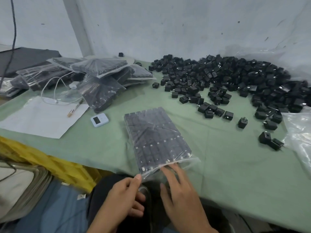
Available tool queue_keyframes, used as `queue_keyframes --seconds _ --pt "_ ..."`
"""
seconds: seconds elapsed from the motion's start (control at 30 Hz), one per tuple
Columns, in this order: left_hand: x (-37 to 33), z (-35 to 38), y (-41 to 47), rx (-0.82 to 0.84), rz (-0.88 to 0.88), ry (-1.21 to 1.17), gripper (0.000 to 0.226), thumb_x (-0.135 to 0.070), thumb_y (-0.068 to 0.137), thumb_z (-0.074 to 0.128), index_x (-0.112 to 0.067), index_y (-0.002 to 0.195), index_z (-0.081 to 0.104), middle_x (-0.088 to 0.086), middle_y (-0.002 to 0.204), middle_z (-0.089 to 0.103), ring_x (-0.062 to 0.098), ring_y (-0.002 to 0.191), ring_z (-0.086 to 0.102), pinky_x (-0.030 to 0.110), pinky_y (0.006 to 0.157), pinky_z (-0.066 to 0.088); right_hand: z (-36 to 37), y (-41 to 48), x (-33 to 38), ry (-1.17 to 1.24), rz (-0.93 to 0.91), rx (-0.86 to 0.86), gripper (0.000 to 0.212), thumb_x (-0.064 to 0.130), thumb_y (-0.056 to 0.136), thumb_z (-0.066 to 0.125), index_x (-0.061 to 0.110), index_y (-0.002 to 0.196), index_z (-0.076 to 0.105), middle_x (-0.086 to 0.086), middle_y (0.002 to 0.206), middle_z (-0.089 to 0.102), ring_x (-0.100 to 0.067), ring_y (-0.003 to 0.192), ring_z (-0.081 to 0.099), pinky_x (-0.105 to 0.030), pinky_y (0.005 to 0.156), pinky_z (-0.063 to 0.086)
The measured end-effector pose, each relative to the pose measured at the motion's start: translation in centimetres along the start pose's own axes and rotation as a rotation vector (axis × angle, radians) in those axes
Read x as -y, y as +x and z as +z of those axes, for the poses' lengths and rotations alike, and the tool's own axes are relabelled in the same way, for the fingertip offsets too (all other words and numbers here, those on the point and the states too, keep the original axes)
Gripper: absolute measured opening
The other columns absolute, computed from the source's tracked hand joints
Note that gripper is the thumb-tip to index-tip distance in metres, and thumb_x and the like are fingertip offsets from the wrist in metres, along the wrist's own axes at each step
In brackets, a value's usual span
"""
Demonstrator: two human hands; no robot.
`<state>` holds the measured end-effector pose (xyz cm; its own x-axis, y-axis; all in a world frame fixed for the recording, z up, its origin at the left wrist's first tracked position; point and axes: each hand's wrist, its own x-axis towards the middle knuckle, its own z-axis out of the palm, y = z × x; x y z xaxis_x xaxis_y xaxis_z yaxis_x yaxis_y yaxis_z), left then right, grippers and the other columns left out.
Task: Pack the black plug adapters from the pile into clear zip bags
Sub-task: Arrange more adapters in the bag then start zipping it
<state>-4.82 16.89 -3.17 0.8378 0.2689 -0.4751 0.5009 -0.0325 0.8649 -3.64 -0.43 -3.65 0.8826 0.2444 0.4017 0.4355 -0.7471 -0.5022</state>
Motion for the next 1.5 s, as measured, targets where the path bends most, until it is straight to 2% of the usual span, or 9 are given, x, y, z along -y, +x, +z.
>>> queue_keyframes --seconds 0.13,0.27,0.37,0.5,0.6,0.77,1.07,1.27,1.5 --pt "0.1 0.8 -0.2 -0.008 0.001 -0.196 0.034 -0.031 0.099 0.058 0.000 0.087 0.062 0.008 0.061 0.061 0.020 0.044 0.054 0.028 0.039 0.048 -0.1 -2.5 1.0 0.180 0.177 -0.164 0.035 0.009 0.074 0.082 0.028 0.102 0.075 0.009 0.102 0.071 -0.012 0.091 0.070 -0.026 0.081 0.053" --pt "0.5 0.9 -0.2 -0.058 0.074 -0.257 0.023 -0.018 0.097 0.062 -0.003 0.079 0.062 0.007 0.065 0.056 0.014 0.049 0.052 0.028 0.041 0.047 1.3 -3.4 3.0 0.628 0.672 0.077 0.019 0.026 0.083 0.073 0.044 0.086 0.072 0.007 0.071 0.072 -0.012 0.060 0.067 -0.028 0.062 0.058" --pt "1.0 0.9 -0.3 -0.084 0.149 -0.218 0.019 -0.015 0.097 0.062 -0.002 0.084 0.066 0.007 0.060 0.056 0.014 0.052 0.053 0.030 0.046 0.048 2.4 -2.2 3.8 0.858 0.864 0.167 0.003 0.028 0.083 0.076 0.029 0.085 0.075 0.003 0.077 0.076 -0.016 0.070 0.073 -0.030 0.064 0.061" --pt "1.9 0.9 -0.3 -0.096 0.196 -0.166 0.021 -0.014 0.099 0.059 -0.002 0.083 0.066 0.007 0.058 0.059 0.019 0.050 0.052 0.029 0.044 0.045 3.8 -0.4 4.5 1.082 1.013 0.139 0.016 0.024 0.084 0.078 0.009 0.086 0.077 -0.013 0.085 0.076 -0.032 0.084 0.074 -0.049 0.079 0.061" --pt "2.4 1.0 -0.1 -0.098 0.202 -0.133 0.023 -0.013 0.101 0.056 -0.003 0.081 0.064 0.008 0.058 0.060 0.022 0.046 0.047 0.028 0.043 0.039 4.5 0.4 5.0 1.155 1.065 0.089 0.018 0.017 0.085 0.076 0.000 0.085 0.074 -0.024 0.084 0.074 -0.035 0.078 0.072 -0.047 0.073 0.060" --pt "2.7 1.3 -0.6 -0.078 0.172 -0.203 0.020 -0.011 0.101 0.055 0.000 0.087 0.065 0.008 0.059 0.064 0.018 0.044 0.048 0.025 0.038 0.037 4.2 0.5 6.0 1.297 1.119 0.069 0.020 0.004 0.089 0.067 -0.015 0.094 0.064 -0.032 0.082 0.070 -0.029 0.061 0.065 -0.029 0.043 0.049" --pt "2.4 1.1 -0.9 -0.034 0.179 -0.299 0.020 -0.006 0.099 0.057 0.004 0.085 0.067 0.006 0.058 0.066 0.009 0.045 0.057 0.020 0.040 0.042 4.4 1.0 6.3 1.340 1.163 0.007 0.007 0.001 0.087 0.063 -0.004 0.091 0.065 -0.027 0.078 0.065 -0.028 0.058 0.059 -0.028 0.045 0.045" --pt "3.4 1.2 -0.3 -0.118 0.241 -0.179 0.022 -0.010 0.095 0.063 -0.017 0.075 0.071 0.007 0.067 0.071 0.012 0.052 0.060 0.024 0.047 0.047 4.7 1.4 6.8 1.301 1.198 -0.042 0.003 -0.003 0.082 0.065 -0.003 0.085 0.065 -0.019 0.066 0.063 -0.019 0.048 0.058 -0.024 0.040 0.043" --pt "4.5 1.1 0.2 -0.168 0.324 -0.078 0.022 -0.021 0.097 0.060 -0.028 0.077 0.066 -0.003 0.068 0.068 0.010 0.056 0.059 0.033 0.056 0.046 4.2 0.7 6.1 1.328 1.136 0.027 0.019 0.005 0.086 0.071 -0.011 0.096 0.067 -0.030 0.088 0.071 -0.029 0.071 0.068 -0.030 0.056 0.055"
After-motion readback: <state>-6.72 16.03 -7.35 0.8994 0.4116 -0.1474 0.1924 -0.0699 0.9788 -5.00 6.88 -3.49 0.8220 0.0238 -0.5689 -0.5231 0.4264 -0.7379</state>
